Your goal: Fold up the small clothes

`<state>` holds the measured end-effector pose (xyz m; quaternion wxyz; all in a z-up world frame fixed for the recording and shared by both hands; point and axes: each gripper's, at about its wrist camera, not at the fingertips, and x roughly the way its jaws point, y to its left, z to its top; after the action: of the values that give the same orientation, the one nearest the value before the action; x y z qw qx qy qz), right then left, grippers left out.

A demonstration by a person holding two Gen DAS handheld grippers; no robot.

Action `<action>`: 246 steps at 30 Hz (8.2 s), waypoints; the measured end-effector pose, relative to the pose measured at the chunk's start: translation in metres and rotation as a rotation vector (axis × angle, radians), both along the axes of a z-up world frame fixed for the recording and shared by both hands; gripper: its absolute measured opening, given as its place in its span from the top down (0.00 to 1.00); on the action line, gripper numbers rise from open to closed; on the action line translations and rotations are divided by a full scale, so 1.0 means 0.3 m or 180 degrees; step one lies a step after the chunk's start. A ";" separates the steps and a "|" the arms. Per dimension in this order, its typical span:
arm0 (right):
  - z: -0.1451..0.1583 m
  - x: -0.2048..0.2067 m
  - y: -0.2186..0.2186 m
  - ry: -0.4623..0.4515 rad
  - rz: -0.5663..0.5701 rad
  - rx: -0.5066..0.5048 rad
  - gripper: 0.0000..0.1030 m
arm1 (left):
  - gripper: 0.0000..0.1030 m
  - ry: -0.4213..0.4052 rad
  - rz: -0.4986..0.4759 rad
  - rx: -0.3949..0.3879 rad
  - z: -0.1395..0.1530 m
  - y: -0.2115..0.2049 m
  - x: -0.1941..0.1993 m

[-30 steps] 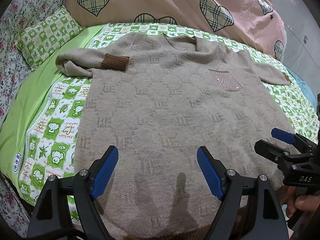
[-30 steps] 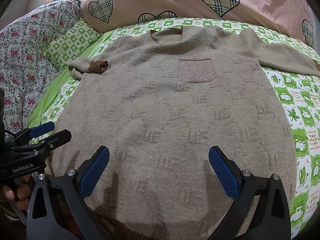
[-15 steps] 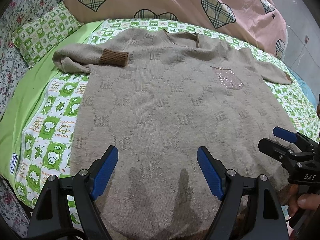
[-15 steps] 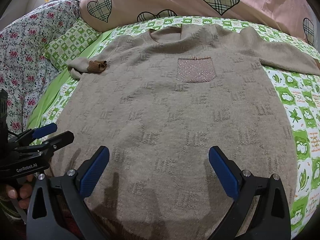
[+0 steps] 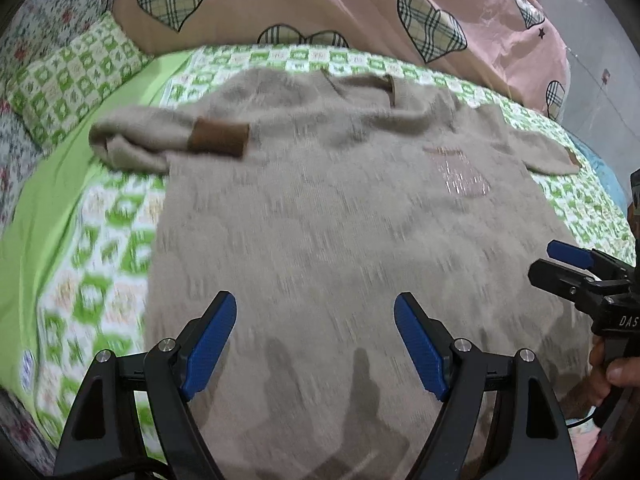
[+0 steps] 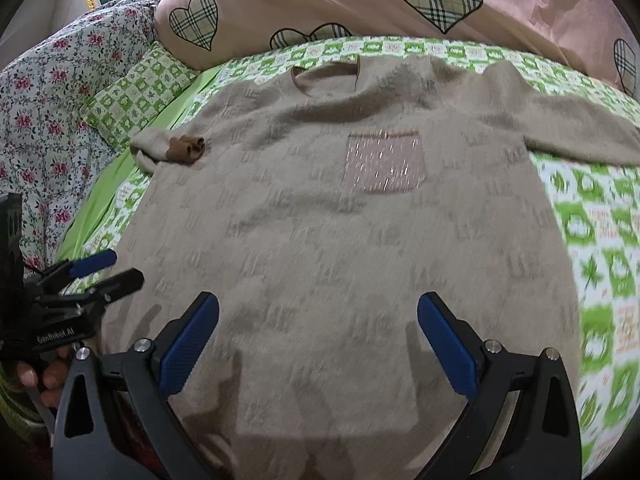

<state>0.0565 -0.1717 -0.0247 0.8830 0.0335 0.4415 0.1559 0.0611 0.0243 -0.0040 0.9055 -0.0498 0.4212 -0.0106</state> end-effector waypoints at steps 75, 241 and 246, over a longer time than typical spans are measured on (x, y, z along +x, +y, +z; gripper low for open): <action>0.179 0.565 -1.038 -0.0173 -0.2033 0.0109 0.57 | 0.39 -0.0038 -0.0146 -0.0430 0.110 0.271 0.725; 0.090 0.237 -0.305 0.0371 -0.1050 0.0980 0.66 | 0.94 -0.0044 -0.0585 -0.1797 -0.031 -0.189 0.663; 0.075 0.284 -0.257 0.0390 -0.0802 0.0856 0.48 | 0.57 -0.0068 -0.0651 -0.1595 -0.001 -0.098 0.569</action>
<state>0.1417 -0.2488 -0.0023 0.8545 0.2157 0.4619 0.0993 0.2317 -0.0051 -0.0042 0.8635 -0.2295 0.3988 -0.2064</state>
